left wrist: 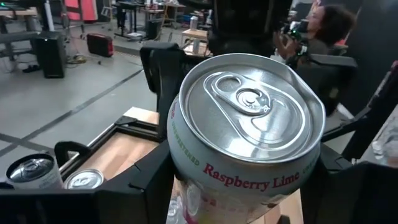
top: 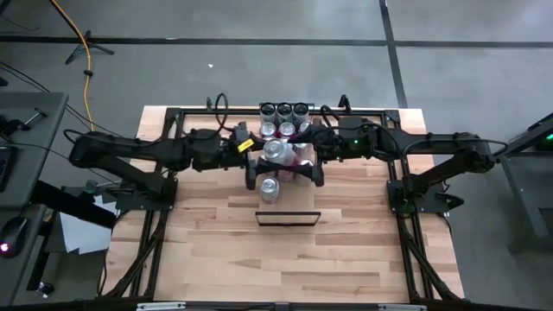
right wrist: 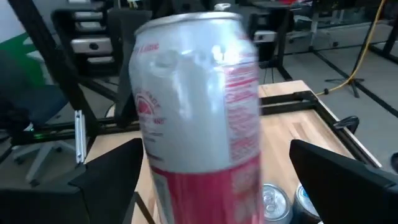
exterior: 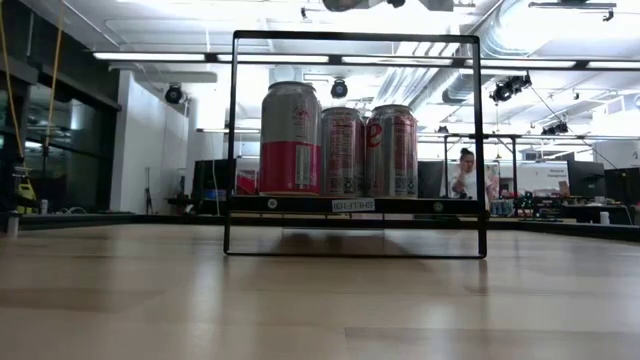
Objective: Place canned beverage on shelf
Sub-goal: Put the pink-white soda can on the shelf aligned with the other pink-white soda can
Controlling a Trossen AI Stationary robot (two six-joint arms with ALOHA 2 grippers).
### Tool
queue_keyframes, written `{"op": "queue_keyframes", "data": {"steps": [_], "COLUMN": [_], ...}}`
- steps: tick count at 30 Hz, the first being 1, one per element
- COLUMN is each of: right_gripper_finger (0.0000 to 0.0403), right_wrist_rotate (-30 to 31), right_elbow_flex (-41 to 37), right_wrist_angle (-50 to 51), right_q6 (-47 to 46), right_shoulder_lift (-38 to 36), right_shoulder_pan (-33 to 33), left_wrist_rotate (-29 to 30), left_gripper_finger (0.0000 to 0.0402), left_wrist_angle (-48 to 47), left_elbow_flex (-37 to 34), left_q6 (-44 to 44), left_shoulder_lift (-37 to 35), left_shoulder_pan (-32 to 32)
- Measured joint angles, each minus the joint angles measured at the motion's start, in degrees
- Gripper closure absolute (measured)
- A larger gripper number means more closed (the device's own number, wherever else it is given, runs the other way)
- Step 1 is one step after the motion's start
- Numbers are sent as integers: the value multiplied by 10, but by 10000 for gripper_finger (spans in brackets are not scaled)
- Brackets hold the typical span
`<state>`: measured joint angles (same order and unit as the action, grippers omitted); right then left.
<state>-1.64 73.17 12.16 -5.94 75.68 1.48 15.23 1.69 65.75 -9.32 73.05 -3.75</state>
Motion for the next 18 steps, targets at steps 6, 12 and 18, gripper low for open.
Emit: {"op": "queue_keyframes", "data": {"steps": [6,12,18], "right_gripper_finger": [13,14,52], "right_wrist_rotate": [-31,-33,-30], "right_elbow_flex": [0,0,0], "right_wrist_angle": [-3,-2,0], "right_q6": [-2,9,-7], "right_shoulder_lift": [24,32,32], "right_shoulder_pan": [0,0,0], "left_wrist_rotate": [-2,-12,-13], "left_gripper_finger": [207,207,207], "left_wrist_angle": [-4,-5,-5], "left_elbow_flex": [27,32,32], "left_q6": [20,21,21], "left_shoulder_lift": [31,33,33], "left_shoulder_pan": [9,9,10]}}
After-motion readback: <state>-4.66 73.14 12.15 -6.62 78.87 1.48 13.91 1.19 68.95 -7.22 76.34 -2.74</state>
